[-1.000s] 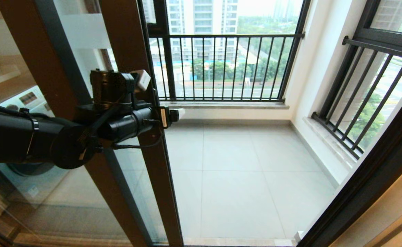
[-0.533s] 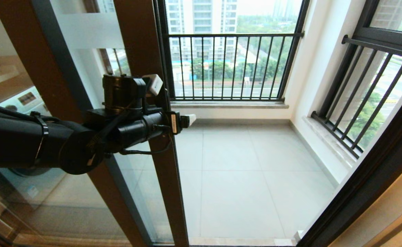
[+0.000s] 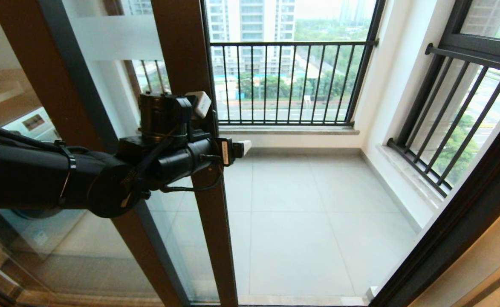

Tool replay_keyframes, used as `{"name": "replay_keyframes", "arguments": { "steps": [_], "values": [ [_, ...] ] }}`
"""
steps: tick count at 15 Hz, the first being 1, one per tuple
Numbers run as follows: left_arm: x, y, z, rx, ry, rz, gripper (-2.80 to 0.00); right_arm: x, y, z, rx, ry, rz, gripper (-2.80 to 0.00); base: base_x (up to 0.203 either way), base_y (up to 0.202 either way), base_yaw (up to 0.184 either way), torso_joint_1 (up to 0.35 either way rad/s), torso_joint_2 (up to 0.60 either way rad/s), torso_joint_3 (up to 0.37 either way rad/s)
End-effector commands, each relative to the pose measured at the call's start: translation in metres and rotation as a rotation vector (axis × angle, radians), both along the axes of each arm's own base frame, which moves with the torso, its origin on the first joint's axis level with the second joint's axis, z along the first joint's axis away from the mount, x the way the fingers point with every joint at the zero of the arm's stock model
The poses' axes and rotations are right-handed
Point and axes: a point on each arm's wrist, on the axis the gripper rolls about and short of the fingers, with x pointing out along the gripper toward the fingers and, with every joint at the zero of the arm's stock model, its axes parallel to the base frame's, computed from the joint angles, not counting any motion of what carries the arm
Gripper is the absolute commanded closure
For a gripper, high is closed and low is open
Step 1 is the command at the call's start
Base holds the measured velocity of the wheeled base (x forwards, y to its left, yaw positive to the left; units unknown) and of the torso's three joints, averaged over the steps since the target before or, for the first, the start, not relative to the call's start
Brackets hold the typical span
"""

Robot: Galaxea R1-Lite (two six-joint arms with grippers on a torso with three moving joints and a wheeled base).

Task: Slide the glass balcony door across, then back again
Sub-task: Close the slid door

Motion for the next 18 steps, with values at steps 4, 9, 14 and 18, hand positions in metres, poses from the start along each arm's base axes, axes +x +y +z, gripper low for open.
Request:
{"name": "replay_keyframes", "arguments": {
  "steps": [4, 9, 14, 18],
  "values": [
    [0.004, -0.005, -0.001, -0.003, -0.004, -0.002, -2.8, 0.0, 0.0, 0.0, -0.001, 0.0, 0.001, 0.0, 0.0, 0.0, 0.0, 0.0, 0.0, 0.0],
    [-0.003, -0.017, 0.001, 0.001, -0.015, -0.041, -2.8, 0.0, 0.0, 0.0, -0.001, 0.0, 0.0, 0.0, 0.0, 0.0, 0.0, 0.0, 0.0, 0.0],
    [-0.008, -0.025, 0.005, 0.006, -0.034, -0.069, -2.8, 0.0, 0.0, 0.0, -0.001, 0.0, 0.0, 0.0, 0.0, 0.0, 0.0, 0.0, 0.0, 0.0],
    [-0.008, -0.029, 0.003, 0.012, -0.033, -0.078, -2.8, 0.0, 0.0, 0.0, -0.001, 0.0, 0.0, 0.0, 0.0, 0.0, 0.0, 0.0, 0.0, 0.0]
  ]
}}
